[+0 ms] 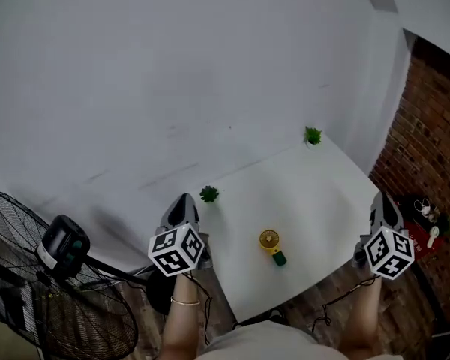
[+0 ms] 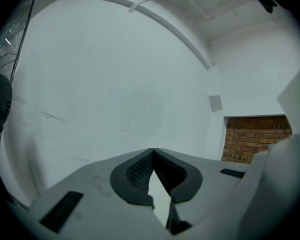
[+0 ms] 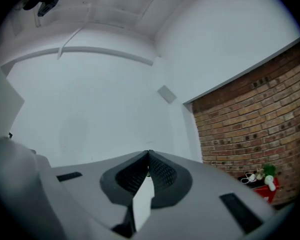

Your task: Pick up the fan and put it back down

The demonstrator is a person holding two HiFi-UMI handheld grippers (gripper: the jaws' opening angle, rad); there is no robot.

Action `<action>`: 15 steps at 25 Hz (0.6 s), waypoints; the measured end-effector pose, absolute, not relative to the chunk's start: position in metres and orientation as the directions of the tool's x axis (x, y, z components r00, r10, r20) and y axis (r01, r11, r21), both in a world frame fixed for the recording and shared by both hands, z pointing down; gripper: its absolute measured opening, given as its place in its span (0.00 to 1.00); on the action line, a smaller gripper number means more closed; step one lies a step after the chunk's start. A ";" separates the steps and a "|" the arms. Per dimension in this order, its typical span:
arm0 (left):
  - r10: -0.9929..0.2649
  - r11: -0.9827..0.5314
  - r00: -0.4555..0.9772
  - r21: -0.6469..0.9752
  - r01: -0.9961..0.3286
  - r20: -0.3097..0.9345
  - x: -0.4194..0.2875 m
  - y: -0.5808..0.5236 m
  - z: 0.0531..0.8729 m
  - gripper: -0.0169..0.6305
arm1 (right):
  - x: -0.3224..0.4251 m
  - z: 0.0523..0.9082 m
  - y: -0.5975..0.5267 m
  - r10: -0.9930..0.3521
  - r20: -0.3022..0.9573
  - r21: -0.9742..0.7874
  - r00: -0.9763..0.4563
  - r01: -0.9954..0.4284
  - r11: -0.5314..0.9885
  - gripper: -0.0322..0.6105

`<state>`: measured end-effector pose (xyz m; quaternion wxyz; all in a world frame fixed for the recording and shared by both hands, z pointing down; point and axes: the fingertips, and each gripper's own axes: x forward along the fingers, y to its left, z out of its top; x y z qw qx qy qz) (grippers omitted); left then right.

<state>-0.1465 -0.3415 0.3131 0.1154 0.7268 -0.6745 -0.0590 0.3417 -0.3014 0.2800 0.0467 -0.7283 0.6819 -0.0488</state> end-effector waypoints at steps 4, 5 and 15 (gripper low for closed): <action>-0.993 -0.070 0.090 0.242 -0.968 0.071 -0.146 -0.344 0.311 0.04 | 0.381 0.282 -0.278 -0.983 0.002 -0.116 0.182 -0.977 -0.182 0.05; -0.993 -0.073 0.092 0.241 -0.968 0.070 -0.145 -0.345 0.310 0.04 | 0.386 0.282 -0.274 -0.980 0.001 -0.108 0.201 -0.974 -0.199 0.05; -0.991 -0.085 0.108 0.249 -0.965 0.078 -0.136 -0.339 0.318 0.04 | 0.384 0.291 -0.265 -0.974 0.038 -0.085 0.222 -0.971 -0.224 0.05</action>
